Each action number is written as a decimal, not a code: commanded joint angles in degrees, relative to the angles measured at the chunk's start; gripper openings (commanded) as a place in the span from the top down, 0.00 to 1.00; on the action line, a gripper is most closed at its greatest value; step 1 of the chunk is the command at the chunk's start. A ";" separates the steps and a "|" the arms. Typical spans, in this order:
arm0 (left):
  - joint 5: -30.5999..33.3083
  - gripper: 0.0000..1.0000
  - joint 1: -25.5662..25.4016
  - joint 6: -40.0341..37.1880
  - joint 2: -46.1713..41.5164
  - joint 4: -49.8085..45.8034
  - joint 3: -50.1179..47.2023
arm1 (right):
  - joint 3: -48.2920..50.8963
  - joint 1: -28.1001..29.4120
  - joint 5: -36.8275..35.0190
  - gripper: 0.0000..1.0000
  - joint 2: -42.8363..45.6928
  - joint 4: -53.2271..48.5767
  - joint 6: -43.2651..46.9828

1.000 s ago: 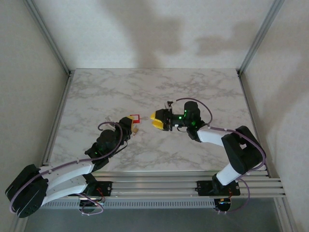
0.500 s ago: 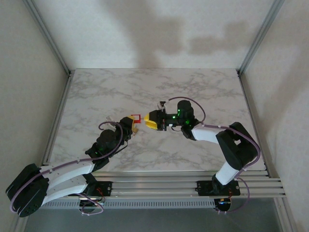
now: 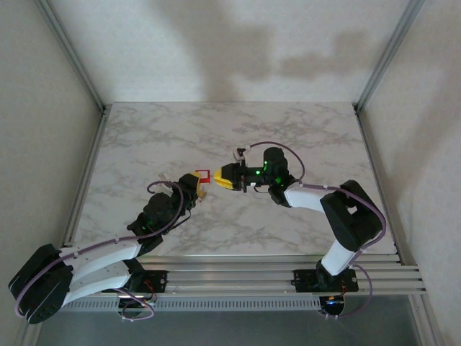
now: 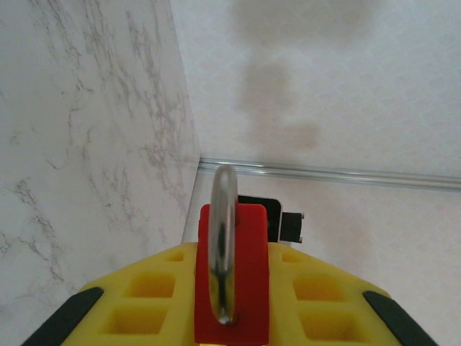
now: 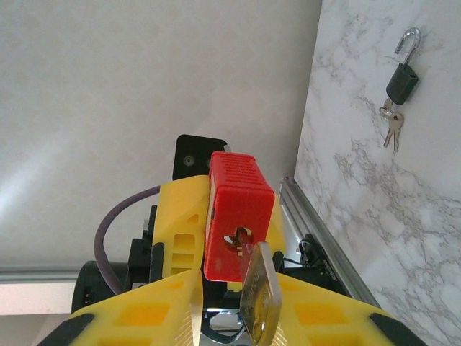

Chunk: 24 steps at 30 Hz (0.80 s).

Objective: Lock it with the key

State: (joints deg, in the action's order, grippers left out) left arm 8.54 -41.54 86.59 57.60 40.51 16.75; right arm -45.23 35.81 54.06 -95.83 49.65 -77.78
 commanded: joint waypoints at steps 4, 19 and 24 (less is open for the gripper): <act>-1.06 1.00 -0.30 -0.48 0.20 3.08 -0.40 | -1.53 0.50 1.17 0.81 -0.50 2.31 0.13; -0.89 1.00 -0.26 -0.76 -0.48 3.26 -0.93 | -0.74 0.44 0.53 1.00 -0.72 0.90 1.11; 0.10 1.00 -0.27 -0.55 -1.75 3.26 -1.68 | 0.26 0.14 -1.31 1.00 0.50 -0.21 2.02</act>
State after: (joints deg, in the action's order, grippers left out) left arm 8.58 -41.52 86.61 57.36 41.89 15.86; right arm -45.21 35.90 54.04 -96.12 49.50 -77.93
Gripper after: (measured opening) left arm 0.218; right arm 0.054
